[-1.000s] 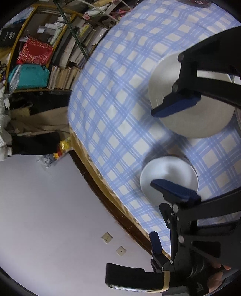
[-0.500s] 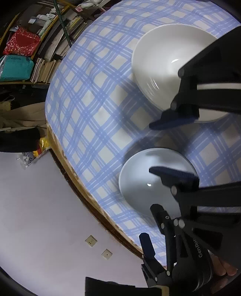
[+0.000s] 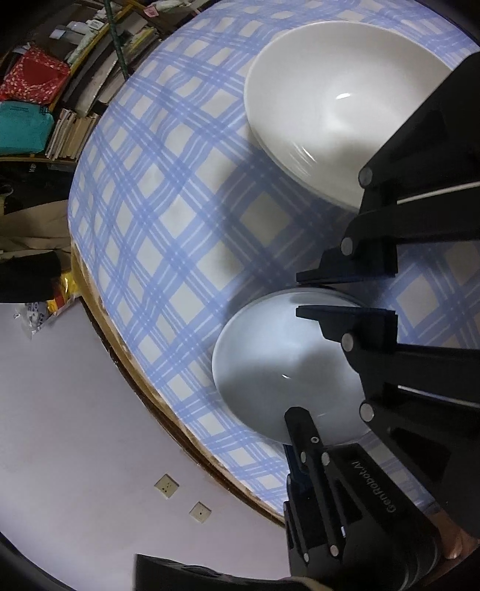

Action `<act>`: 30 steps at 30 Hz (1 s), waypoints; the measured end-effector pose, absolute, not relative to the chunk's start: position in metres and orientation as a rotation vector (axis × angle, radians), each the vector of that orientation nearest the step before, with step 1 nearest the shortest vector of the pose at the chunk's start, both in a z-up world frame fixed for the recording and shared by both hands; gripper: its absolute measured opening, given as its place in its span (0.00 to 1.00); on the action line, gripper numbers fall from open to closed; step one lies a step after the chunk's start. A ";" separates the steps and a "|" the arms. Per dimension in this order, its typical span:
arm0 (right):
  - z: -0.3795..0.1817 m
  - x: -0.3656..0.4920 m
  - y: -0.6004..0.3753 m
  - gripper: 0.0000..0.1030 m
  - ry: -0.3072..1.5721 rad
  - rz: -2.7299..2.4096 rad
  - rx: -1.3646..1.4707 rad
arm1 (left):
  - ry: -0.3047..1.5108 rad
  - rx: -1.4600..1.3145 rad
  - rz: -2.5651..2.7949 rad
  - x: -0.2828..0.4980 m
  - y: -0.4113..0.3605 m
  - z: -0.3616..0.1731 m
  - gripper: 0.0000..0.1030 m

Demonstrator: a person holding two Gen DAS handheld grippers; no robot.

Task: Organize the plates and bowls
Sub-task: 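Carry the white bowl with both tools and lower it into the other white bowl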

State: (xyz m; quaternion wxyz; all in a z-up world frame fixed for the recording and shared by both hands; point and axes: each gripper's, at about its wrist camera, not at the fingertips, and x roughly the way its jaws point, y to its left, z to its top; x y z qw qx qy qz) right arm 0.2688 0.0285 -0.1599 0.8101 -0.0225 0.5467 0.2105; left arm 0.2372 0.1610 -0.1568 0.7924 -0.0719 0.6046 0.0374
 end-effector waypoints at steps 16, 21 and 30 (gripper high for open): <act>-0.097 0.248 -0.018 0.12 1.040 0.435 0.052 | 1.144 -0.074 0.036 0.219 0.113 -0.082 0.09; -0.073 0.242 -0.039 0.12 0.989 0.409 0.036 | 1.136 -0.047 0.014 0.224 0.088 -0.066 0.09; -0.054 0.236 -0.075 0.12 0.950 0.364 0.027 | 1.131 0.005 -0.022 0.236 0.047 -0.051 0.10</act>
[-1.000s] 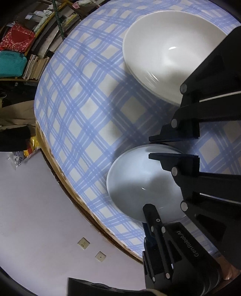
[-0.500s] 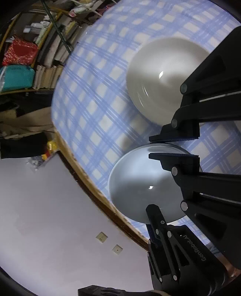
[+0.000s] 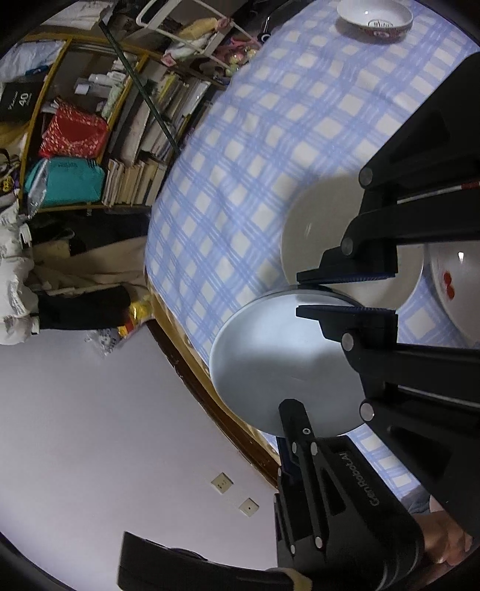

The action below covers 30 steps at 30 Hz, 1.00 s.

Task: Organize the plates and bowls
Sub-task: 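Carry the white bowl with both tools and lower it into the other white bowl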

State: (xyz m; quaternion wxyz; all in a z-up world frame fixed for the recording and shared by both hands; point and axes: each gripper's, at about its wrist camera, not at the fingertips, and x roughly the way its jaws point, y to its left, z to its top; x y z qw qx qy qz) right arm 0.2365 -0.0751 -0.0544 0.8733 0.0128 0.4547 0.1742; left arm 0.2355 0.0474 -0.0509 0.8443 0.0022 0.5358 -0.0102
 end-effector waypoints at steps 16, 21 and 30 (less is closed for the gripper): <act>-0.075 0.233 -0.128 0.12 0.970 0.295 0.104 | 1.130 0.003 -0.111 0.235 0.005 -0.076 0.11; -0.085 0.237 -0.131 0.12 0.990 0.288 0.102 | 1.151 0.026 -0.111 0.240 0.000 -0.085 0.12; -0.100 0.243 -0.130 0.12 1.025 0.293 0.107 | 1.186 0.031 -0.098 0.246 0.001 -0.101 0.12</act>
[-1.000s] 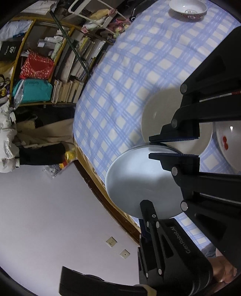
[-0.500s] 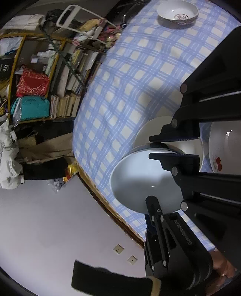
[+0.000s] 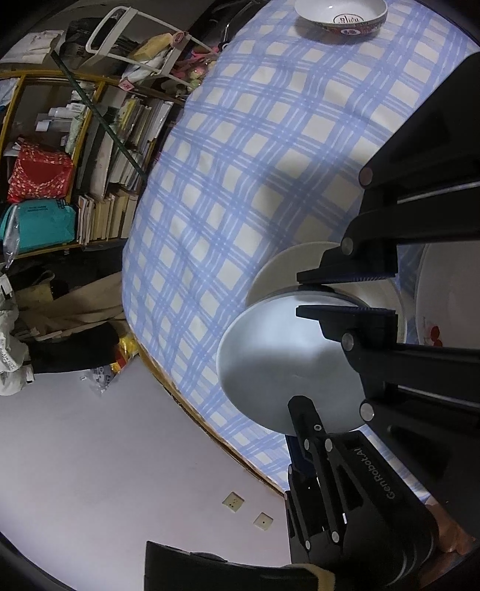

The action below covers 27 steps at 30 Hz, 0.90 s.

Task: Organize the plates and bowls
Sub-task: 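Carry the white bowl with both tools and lower it into the other white bowl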

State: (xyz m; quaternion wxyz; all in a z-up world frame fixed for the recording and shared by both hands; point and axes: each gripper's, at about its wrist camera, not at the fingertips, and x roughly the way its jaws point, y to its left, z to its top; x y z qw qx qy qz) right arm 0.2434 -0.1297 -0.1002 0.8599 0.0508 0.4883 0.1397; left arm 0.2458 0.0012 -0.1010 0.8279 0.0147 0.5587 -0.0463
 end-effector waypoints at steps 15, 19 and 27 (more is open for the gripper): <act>-0.118 0.250 -0.132 0.12 1.067 0.277 0.116 | 1.225 0.064 -0.101 0.247 -0.005 -0.119 0.12; -0.121 0.250 -0.131 0.12 1.074 0.274 0.110 | 1.227 0.071 -0.097 0.247 -0.007 -0.120 0.12; -0.126 0.250 -0.127 0.12 1.078 0.269 0.084 | 1.230 0.077 -0.098 0.249 -0.007 -0.124 0.12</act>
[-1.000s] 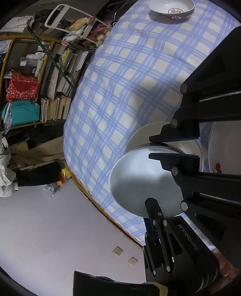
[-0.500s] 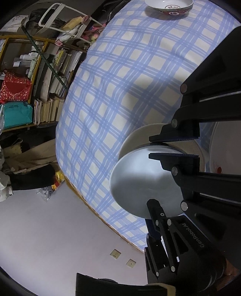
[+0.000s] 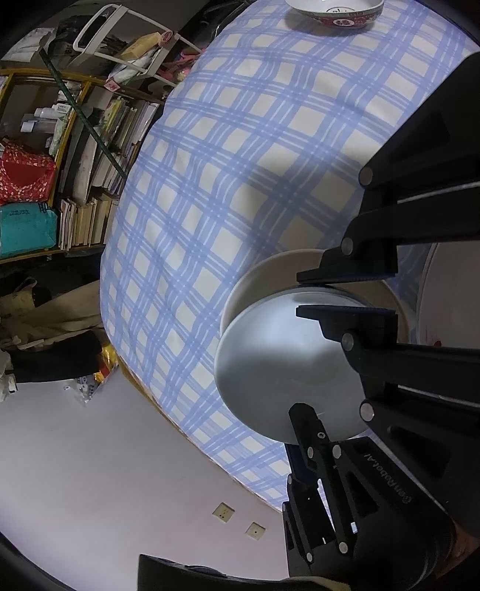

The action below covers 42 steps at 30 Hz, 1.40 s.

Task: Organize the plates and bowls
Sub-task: 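Carry the white bowl with both tools and lower it into the other white bowl, then open both tools and lift them off the stacked bowls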

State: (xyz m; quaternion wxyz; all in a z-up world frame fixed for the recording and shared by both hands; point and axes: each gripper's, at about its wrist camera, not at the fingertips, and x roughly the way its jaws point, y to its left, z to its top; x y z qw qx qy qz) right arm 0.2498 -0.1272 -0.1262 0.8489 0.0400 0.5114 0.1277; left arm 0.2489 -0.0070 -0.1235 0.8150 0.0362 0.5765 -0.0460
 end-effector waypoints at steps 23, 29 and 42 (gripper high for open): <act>-0.119 0.247 -0.126 0.12 1.010 0.275 0.032 | 1.192 0.160 -0.088 0.246 -0.020 -0.129 0.15; -0.110 0.249 -0.141 0.12 1.002 0.271 0.101 | 1.193 0.164 -0.077 0.245 -0.024 -0.128 0.15; -0.077 0.244 -0.221 0.48 1.021 0.099 0.169 | 1.109 0.138 -0.097 0.244 -0.052 -0.077 0.56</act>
